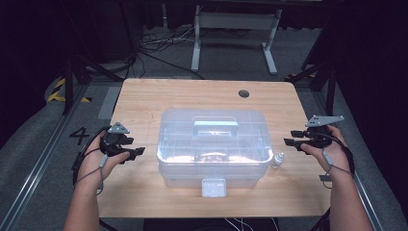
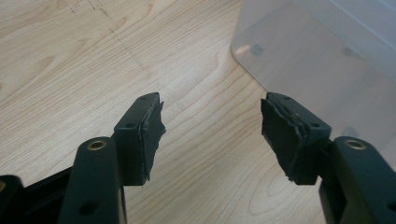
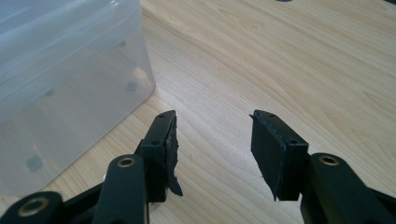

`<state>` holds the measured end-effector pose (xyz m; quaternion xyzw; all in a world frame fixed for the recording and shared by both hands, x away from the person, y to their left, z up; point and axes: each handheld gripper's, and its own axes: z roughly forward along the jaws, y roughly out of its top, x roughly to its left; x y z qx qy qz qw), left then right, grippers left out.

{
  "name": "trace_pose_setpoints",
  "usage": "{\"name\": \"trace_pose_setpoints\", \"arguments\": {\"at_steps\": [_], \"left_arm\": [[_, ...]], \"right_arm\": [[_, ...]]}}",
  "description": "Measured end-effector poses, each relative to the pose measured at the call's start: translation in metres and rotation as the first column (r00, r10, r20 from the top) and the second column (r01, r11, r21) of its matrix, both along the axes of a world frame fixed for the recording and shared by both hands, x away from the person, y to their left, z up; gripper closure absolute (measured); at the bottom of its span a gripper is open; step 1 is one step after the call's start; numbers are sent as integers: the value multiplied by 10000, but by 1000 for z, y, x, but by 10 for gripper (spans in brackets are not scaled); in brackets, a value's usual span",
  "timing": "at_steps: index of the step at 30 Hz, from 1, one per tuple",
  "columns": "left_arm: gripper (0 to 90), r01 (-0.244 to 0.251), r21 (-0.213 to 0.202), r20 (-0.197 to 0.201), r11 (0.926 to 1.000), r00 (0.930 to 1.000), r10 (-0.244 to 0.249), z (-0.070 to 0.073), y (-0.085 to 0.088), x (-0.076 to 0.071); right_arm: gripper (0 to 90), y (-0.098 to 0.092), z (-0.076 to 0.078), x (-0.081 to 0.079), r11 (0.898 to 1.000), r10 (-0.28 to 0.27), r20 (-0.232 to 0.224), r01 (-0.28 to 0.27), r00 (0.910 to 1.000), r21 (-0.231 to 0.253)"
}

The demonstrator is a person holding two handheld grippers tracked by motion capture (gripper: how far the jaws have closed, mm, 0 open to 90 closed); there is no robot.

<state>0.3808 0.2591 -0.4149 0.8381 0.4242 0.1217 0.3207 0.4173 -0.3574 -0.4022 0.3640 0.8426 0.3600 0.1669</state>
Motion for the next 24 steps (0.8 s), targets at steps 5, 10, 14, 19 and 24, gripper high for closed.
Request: {"name": "trace_pose_setpoints", "arguments": {"at_steps": [5,10,14,19,24], "left_arm": [[375,375,62,4,9993,9993,-375,7,-4,0],[372,473,-83,329,9988,9984,-470,16,-7,0],[378,506,-271,392,9984,9980,-495,23,-9,-1],[382,795,-251,661,9965,9948,-777,44,-16,-1],[389,951,-175,1061,9953,9900,-928,63,-21,-2]], "right_arm": [[487,0,4,-3,9998,-185,149,186,9997,-33],[470,1,4,-4,9998,-186,69,186,9998,-40],[469,1,4,-4,9998,-191,-6,191,9998,-34],[467,2,2,-3,9998,-220,-65,220,9997,8],[467,4,0,-2,9997,-227,-136,227,9996,19]]}}
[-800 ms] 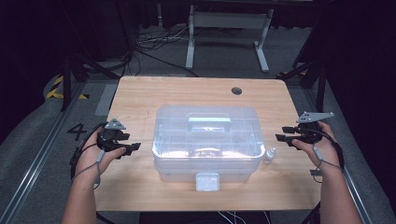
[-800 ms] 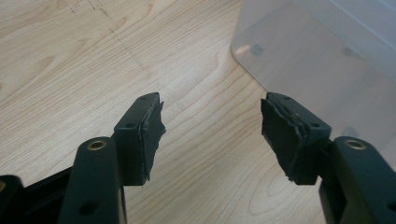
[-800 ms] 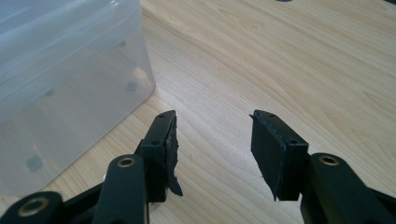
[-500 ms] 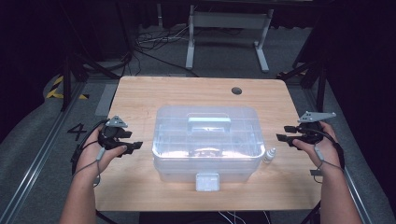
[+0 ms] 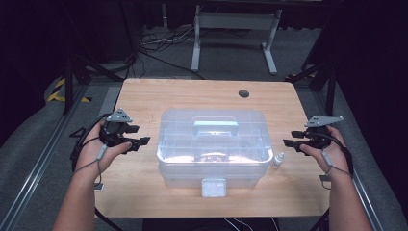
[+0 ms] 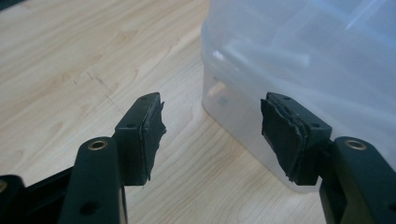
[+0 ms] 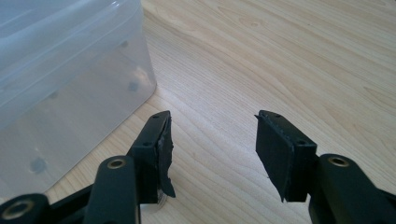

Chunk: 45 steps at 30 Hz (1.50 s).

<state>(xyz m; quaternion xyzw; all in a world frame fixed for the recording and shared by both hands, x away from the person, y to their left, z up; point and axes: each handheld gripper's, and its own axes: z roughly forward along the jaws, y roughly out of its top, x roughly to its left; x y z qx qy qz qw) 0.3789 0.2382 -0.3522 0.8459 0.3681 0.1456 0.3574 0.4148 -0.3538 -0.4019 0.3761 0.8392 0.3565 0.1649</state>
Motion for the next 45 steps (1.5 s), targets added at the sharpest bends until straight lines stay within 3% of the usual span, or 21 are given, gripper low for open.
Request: {"name": "trace_pose_setpoints", "arguments": {"at_steps": [4,13,21,28,32,40,45], "left_arm": [[389,257,-144,28,9996,9997,-257,12,-7,0],[390,822,8,215,9966,9964,-822,34,-24,6],[404,1314,-604,303,9895,9911,-1297,45,-38,7],[404,1880,-1037,418,9767,9819,-1845,52,-55,11],[392,2194,-1341,278,9664,9756,-2176,54,-65,13],[385,2952,-1646,416,9412,9554,-2923,57,-88,14],[374,3264,-1623,562,9312,9452,-3215,56,-100,16]], "right_arm": [[467,1,0,-1,10000,33,-21,-33,10000,-43],[456,3,-2,-1,10000,-14,-64,14,10000,10],[455,4,-4,-2,10000,-43,-95,43,9999,11],[451,3,-5,-5,9999,-145,-75,146,9999,73],[448,1,-6,-7,9997,-206,-107,207,9997,85],[447,-3,-6,-12,9994,-350,-55,350,9994,66],[446,-5,-5,-13,9991,-421,-3,421,9991,108]]}}
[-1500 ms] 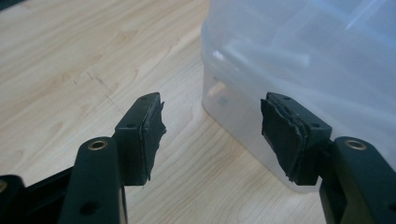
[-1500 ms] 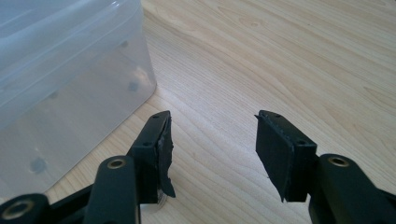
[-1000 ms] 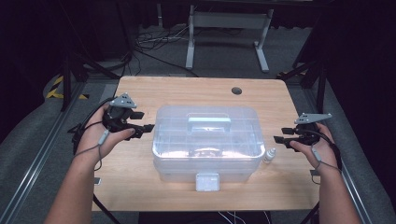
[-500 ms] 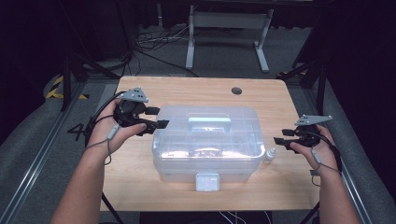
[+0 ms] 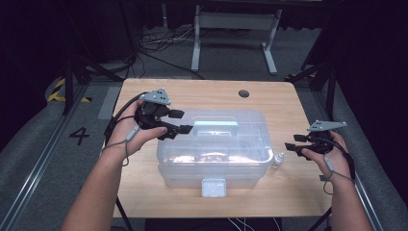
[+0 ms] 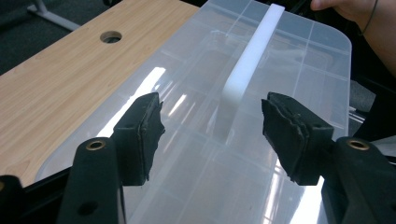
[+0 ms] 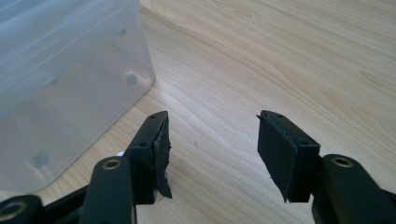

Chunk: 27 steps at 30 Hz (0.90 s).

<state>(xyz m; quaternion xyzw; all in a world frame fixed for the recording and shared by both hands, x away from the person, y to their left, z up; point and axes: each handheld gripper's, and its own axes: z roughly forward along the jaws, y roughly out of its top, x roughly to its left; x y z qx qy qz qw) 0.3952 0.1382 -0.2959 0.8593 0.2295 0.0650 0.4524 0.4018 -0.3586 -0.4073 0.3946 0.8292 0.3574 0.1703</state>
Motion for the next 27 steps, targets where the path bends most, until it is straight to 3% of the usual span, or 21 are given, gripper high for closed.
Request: {"name": "trace_pose_setpoints", "arguments": {"at_steps": [14,19,20,23,27], "left_arm": [[398,273,552,-30,9981,9996,-271,-11,-27,6],[541,366,910,163,9952,9991,-382,-14,-33,6],[541,396,1217,428,9918,9981,-451,-14,-34,6],[740,609,1557,533,9859,9961,-699,-10,-37,3],[744,578,1808,671,9818,9952,-709,-8,-39,1]], "right_arm": [[444,0,2,-2,9998,-13,119,11,9999,175],[444,0,4,-3,9998,-13,194,10,9998,173],[444,0,4,-3,9999,-7,205,4,9998,165],[446,-1,6,-4,9998,-23,280,17,9996,215],[448,-2,7,-4,9997,-5,349,-3,9994,250]]}}
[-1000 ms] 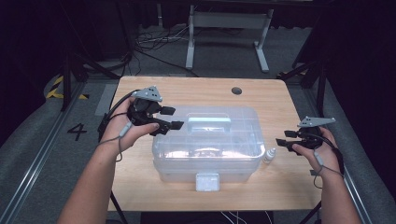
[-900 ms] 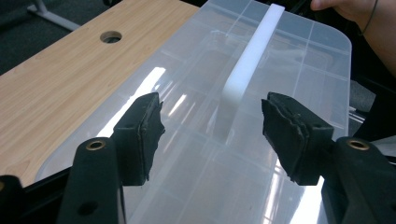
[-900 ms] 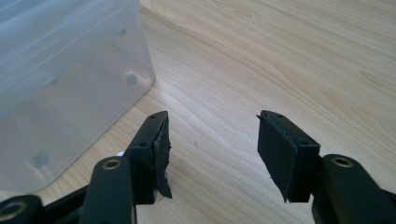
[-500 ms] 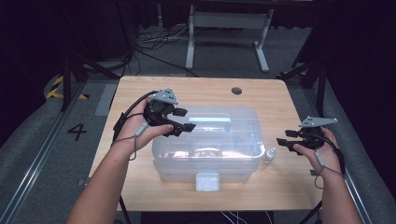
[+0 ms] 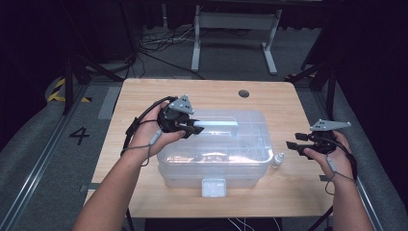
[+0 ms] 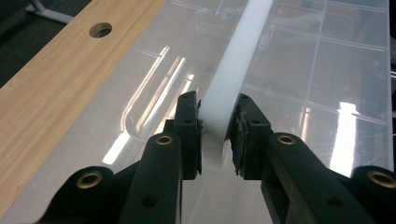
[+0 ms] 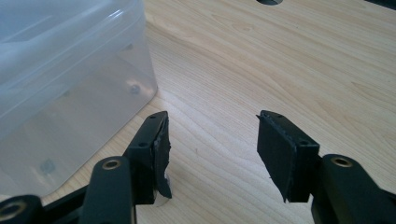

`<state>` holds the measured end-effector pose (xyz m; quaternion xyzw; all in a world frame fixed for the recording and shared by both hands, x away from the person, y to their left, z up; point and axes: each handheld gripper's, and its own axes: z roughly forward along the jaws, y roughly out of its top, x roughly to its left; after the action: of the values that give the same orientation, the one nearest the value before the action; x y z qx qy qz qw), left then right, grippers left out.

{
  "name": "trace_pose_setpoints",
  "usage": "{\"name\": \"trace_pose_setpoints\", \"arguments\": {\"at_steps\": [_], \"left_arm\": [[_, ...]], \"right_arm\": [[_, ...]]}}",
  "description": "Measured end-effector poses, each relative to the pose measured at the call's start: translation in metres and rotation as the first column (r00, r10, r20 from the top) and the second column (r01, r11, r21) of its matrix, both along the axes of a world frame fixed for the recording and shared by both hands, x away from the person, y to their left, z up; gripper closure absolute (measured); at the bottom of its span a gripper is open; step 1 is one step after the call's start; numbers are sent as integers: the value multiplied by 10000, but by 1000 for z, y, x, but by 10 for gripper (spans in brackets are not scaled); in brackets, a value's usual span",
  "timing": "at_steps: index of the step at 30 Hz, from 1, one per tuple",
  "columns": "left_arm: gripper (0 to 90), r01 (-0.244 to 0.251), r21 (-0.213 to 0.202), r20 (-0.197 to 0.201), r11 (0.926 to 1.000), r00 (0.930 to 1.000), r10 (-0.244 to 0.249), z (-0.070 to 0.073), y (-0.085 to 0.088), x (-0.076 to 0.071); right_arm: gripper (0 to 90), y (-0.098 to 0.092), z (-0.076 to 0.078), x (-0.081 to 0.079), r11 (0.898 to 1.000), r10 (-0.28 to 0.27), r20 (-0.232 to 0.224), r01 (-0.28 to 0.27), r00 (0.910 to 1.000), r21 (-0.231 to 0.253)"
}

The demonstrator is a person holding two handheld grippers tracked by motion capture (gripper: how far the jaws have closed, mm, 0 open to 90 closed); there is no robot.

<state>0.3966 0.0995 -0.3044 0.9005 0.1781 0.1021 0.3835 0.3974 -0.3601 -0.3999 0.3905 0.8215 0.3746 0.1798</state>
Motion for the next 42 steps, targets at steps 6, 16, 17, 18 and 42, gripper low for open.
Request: {"name": "trace_pose_setpoints", "arguments": {"at_steps": [6,16,17,18,42], "left_arm": [[744,-23,65,-249,10000,9997,25,2,-1,2],[740,-174,131,-420,9998,9990,179,10,-2,8],[739,-202,120,-465,9997,9987,208,11,-2,9],[738,-242,78,-530,9997,9983,246,12,-2,10],[722,-753,-154,-1233,9970,9897,728,28,-1,34]], "right_arm": [[453,2,4,-2,10000,60,104,-60,9999,50],[478,9,20,-11,9983,489,619,-508,9969,298],[480,10,21,-12,9982,512,631,-531,9967,293],[483,10,21,-12,9980,538,651,-558,9964,294],[796,28,38,-32,9770,2049,372,-2067,9781,522]]}}
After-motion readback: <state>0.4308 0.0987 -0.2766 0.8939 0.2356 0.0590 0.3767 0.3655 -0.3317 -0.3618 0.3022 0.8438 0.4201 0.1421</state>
